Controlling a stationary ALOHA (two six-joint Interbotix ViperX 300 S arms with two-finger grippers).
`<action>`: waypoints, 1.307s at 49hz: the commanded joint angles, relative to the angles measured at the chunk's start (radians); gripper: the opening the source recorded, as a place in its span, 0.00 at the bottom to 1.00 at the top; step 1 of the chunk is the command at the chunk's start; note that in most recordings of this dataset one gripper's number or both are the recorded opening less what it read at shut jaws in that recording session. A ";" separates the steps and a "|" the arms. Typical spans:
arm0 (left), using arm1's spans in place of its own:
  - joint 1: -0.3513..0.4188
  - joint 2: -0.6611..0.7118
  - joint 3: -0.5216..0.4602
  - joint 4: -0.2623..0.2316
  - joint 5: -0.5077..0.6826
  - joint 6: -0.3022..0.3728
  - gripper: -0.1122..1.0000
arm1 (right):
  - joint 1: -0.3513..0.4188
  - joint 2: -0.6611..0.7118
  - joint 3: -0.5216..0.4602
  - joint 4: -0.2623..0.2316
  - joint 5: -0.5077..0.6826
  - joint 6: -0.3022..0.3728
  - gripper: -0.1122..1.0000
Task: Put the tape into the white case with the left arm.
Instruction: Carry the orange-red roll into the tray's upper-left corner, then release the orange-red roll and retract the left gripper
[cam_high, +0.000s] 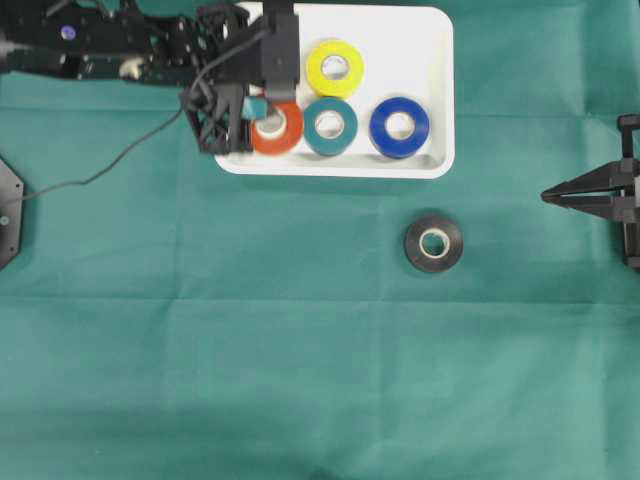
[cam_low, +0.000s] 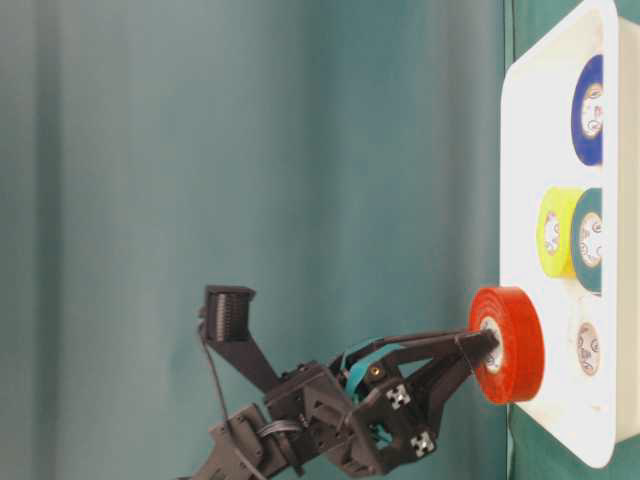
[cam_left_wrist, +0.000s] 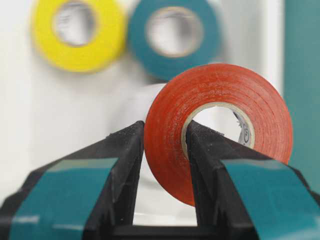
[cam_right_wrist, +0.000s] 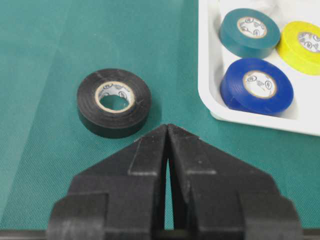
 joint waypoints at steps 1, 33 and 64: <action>0.040 0.000 -0.018 0.002 -0.021 0.011 0.32 | 0.000 0.006 -0.011 -0.002 -0.011 0.002 0.02; 0.156 0.104 -0.064 0.002 -0.067 0.029 0.32 | 0.000 0.006 -0.011 -0.002 -0.011 0.002 0.02; 0.132 0.055 -0.015 0.000 -0.074 0.018 0.93 | 0.000 0.006 -0.011 -0.002 -0.011 0.002 0.02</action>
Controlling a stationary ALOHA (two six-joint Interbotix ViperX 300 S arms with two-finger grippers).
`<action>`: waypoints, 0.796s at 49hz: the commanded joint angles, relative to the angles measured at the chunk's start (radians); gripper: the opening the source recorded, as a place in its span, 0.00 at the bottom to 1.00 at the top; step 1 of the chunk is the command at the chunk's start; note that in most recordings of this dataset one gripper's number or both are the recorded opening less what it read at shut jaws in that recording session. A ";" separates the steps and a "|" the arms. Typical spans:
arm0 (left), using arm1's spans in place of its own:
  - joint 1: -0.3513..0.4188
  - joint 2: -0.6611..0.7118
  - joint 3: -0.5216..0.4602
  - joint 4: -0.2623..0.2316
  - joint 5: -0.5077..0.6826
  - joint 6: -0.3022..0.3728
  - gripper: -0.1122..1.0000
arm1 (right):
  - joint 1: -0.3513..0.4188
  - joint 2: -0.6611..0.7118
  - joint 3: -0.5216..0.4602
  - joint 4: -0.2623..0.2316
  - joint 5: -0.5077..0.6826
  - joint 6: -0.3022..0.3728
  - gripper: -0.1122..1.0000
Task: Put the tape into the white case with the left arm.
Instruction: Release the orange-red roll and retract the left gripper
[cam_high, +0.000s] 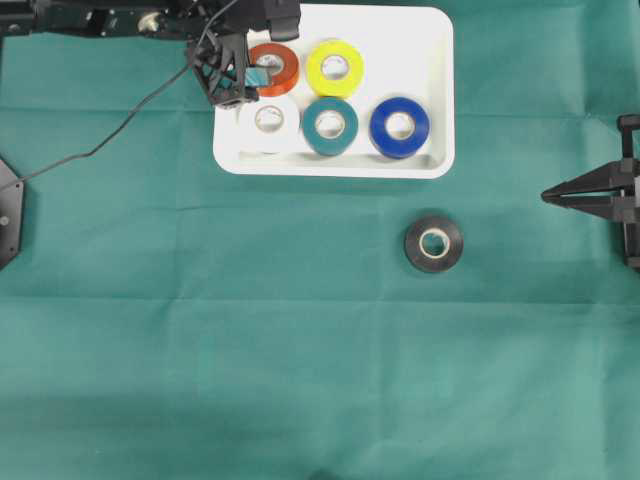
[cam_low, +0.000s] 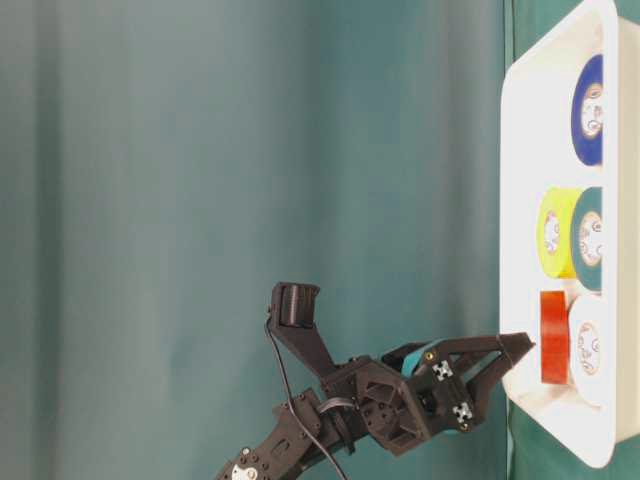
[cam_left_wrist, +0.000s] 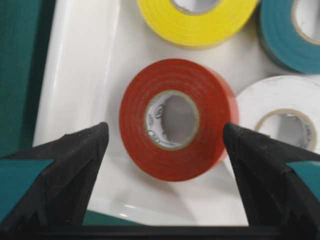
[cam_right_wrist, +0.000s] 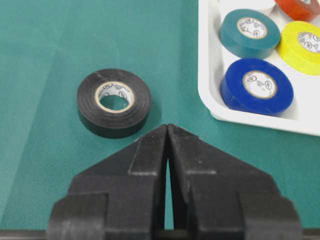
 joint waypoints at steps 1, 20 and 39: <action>-0.009 -0.057 0.002 0.000 -0.006 -0.003 0.93 | 0.000 0.006 -0.011 -0.002 -0.009 0.003 0.02; -0.144 -0.232 0.144 -0.003 -0.006 -0.008 0.93 | 0.000 0.006 -0.011 -0.002 -0.009 0.003 0.02; -0.229 -0.491 0.354 -0.006 -0.006 -0.009 0.93 | -0.002 0.006 -0.011 -0.002 -0.009 0.003 0.02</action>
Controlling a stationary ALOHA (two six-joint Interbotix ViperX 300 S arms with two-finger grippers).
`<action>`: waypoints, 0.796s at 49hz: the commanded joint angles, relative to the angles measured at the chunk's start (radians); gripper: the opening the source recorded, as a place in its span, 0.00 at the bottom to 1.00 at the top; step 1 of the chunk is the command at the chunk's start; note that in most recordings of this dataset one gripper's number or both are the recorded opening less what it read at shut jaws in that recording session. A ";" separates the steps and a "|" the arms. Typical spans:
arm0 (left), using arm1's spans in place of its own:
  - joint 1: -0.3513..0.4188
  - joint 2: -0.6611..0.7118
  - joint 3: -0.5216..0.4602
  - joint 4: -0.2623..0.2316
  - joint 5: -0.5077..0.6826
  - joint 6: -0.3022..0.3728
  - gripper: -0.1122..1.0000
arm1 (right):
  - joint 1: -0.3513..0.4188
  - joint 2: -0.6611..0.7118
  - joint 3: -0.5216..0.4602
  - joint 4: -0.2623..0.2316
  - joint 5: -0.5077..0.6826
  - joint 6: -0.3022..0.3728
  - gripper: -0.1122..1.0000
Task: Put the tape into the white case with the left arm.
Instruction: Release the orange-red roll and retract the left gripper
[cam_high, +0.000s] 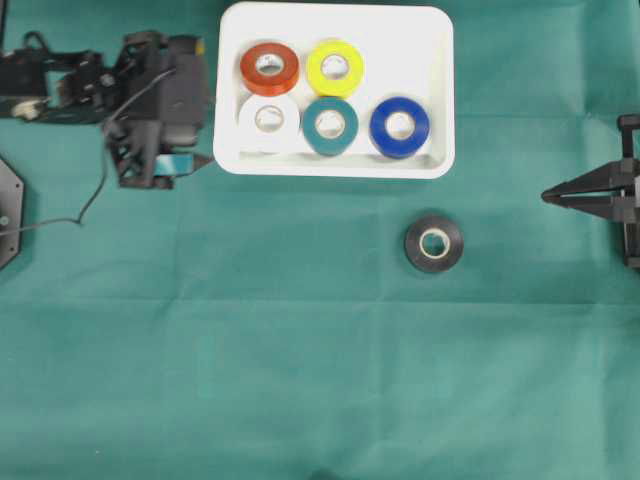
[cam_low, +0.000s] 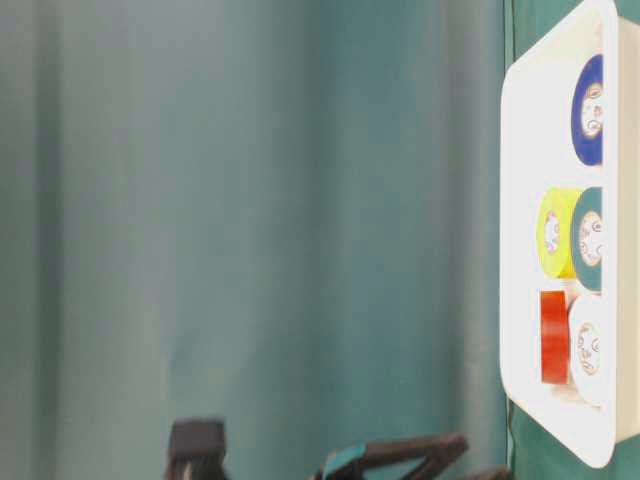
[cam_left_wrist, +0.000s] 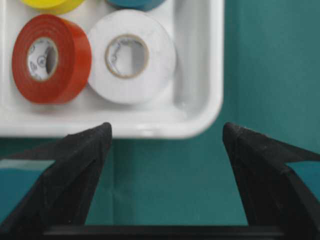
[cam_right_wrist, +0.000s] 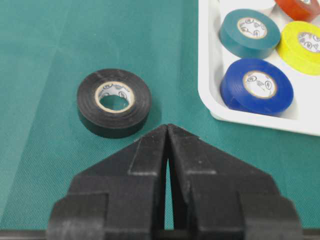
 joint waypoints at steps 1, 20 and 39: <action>-0.011 -0.074 0.028 -0.002 -0.006 -0.002 0.93 | -0.002 0.008 -0.011 -0.002 -0.009 0.003 0.02; -0.026 -0.267 0.189 -0.003 -0.006 -0.006 0.93 | 0.000 0.008 -0.011 -0.002 -0.009 0.003 0.02; -0.040 -0.449 0.314 -0.003 -0.006 -0.123 0.93 | 0.000 0.008 -0.011 -0.002 -0.009 0.003 0.02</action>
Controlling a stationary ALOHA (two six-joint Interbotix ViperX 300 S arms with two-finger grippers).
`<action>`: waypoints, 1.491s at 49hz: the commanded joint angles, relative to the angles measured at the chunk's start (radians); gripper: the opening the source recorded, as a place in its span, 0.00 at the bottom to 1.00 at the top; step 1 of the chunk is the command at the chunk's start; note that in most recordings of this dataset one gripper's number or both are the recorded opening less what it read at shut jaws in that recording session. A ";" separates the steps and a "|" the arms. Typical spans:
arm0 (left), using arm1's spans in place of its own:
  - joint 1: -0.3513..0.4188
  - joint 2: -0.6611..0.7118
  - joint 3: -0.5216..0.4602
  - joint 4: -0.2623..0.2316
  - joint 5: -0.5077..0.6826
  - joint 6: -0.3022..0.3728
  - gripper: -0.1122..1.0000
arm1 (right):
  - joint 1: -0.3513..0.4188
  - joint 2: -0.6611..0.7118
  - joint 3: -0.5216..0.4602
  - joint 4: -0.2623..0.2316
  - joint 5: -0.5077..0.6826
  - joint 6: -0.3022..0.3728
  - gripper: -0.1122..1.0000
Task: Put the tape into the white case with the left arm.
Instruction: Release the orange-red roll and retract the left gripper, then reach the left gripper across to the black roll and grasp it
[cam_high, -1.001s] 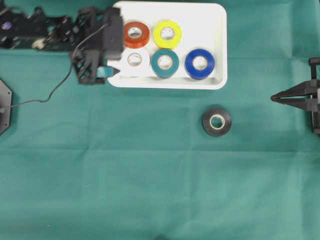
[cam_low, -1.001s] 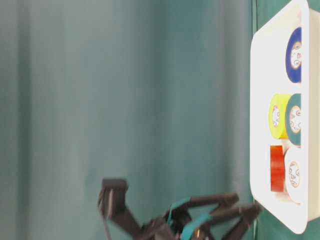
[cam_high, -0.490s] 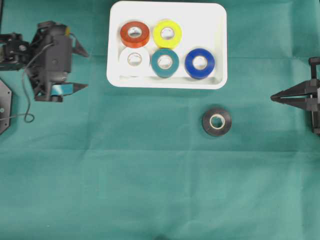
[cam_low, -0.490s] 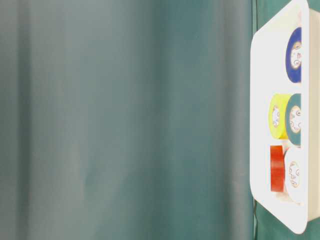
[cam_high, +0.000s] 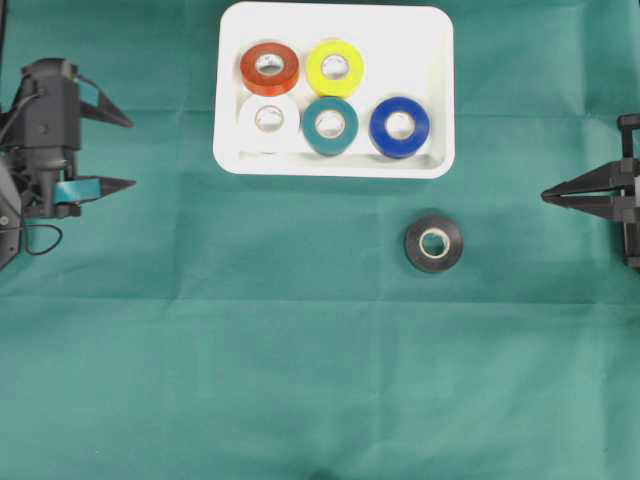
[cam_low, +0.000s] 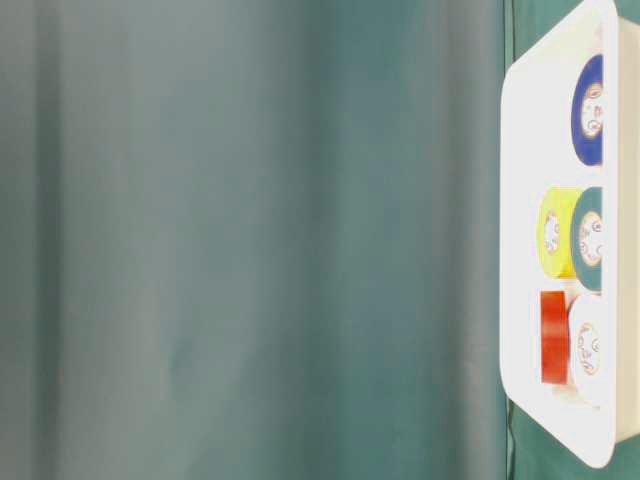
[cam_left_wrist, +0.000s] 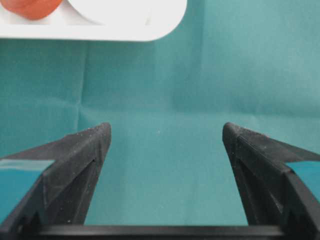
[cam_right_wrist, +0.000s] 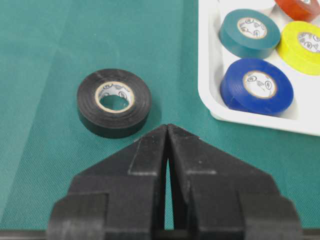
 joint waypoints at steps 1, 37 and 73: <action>-0.014 -0.040 0.012 -0.003 -0.006 -0.009 0.93 | 0.000 0.008 -0.011 -0.002 -0.008 0.002 0.02; -0.146 -0.009 -0.005 -0.003 -0.055 -0.095 0.93 | -0.002 0.008 -0.011 -0.002 -0.009 0.002 0.02; -0.206 0.543 -0.411 -0.003 -0.124 -0.103 0.92 | 0.000 0.006 -0.011 -0.002 -0.009 0.002 0.02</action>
